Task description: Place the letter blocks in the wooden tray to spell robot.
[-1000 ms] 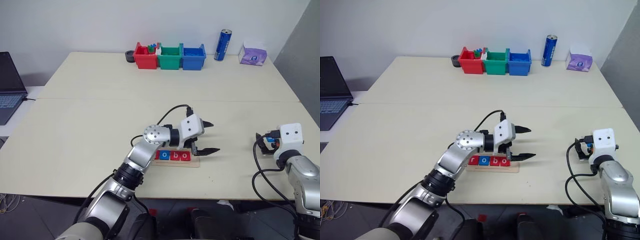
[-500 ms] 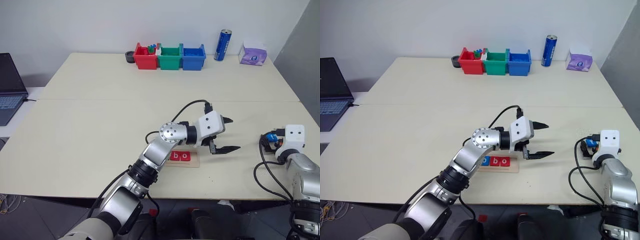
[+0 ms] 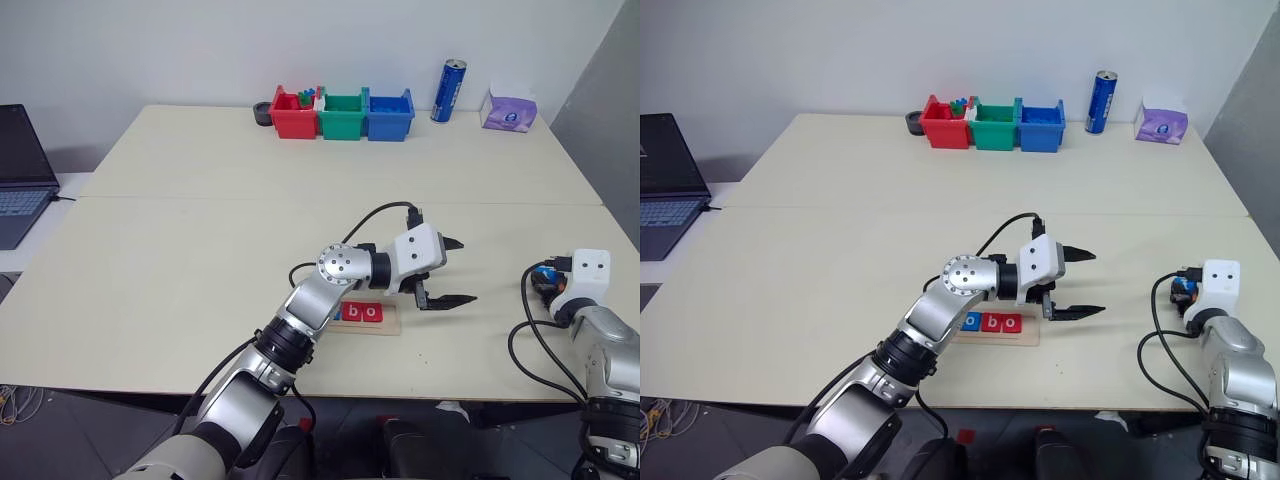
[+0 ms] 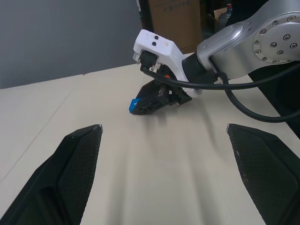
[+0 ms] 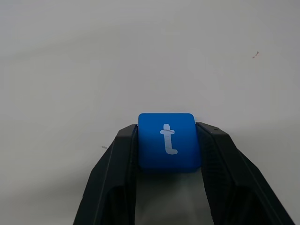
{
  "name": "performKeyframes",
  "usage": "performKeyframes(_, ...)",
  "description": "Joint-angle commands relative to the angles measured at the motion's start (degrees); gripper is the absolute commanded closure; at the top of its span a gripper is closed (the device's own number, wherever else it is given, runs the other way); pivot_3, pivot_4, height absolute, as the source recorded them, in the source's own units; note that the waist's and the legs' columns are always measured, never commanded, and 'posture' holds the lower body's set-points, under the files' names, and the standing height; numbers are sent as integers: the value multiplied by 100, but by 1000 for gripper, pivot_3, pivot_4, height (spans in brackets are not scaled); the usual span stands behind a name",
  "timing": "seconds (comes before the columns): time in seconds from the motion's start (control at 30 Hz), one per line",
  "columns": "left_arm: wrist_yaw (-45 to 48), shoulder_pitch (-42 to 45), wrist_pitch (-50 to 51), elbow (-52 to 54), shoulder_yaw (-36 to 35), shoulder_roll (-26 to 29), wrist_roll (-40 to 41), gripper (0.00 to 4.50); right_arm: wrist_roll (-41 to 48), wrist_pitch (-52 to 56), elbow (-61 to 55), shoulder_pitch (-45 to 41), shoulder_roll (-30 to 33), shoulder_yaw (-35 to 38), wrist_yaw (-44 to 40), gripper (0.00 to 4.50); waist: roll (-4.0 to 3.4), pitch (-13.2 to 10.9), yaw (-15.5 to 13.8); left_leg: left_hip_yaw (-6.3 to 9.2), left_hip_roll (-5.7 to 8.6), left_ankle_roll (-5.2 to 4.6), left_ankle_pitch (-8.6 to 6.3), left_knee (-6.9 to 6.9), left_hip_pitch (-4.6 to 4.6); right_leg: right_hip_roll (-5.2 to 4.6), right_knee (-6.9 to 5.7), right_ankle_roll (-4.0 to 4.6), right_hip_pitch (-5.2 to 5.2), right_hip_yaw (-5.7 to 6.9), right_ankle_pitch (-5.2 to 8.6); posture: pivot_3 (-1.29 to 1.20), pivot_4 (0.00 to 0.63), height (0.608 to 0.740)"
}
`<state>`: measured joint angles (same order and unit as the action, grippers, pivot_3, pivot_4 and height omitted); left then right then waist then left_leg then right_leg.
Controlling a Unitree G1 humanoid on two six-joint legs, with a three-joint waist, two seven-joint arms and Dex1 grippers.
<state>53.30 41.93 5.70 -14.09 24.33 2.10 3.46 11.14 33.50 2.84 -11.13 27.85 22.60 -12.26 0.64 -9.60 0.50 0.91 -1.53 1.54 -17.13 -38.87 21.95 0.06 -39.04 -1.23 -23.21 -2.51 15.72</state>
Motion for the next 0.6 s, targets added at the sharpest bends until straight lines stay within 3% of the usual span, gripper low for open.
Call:
performKeyframes(0.03, 123, 19, -128, 254, -167, 126, 156, 0, 152, 559, -866, 222, -134, -113, 86, 3023, 0, 0, -1, 2, -1, 0, 0, 0, 1, 0, 0, 0, 0, -1, 0, 0, 150, 740)
performKeyframes(0.13, 393, -226, 31, 786, -339, 533, 451, 0, 340, 1289, -1910, 414, -331, -418, 128, 3023, -6, 3, 96, 7, -9, 0, 0, 5, -2, 9, -1, 1, -1, -3, 0, 0, 150, 740)
performKeyframes(0.27, 1059, -806, 165, 1581, -554, 1600, 779, 0, 648, 2632, -3495, 627, -891, -737, 528, 3023, -17, 8, 162, 41, -17, 1, 0, 13, -7, 20, -6, 6, -4, -5, 3, 0, 150, 740)
performKeyframes(0.43, 1671, -1475, 359, 2195, -789, 2584, 1222, 0, 613, 3741, -4588, 664, -1704, -1355, 1140, 3023, -18, 9, 115, 48, -16, 2, 1, 7, -2, 15, -5, 7, -3, 9, 5, 0, 150, 740)
performKeyframes(0.6, 1650, -1730, 463, 2456, -837, 2870, 1332, 0, 391, 4175, -4836, 713, -2052, -1709, 1484, 3023, -13, 8, 74, 46, -8, 2, 1, 4, 10, -9, 5, 4, -4, 17, 6, 0, 150, 740)
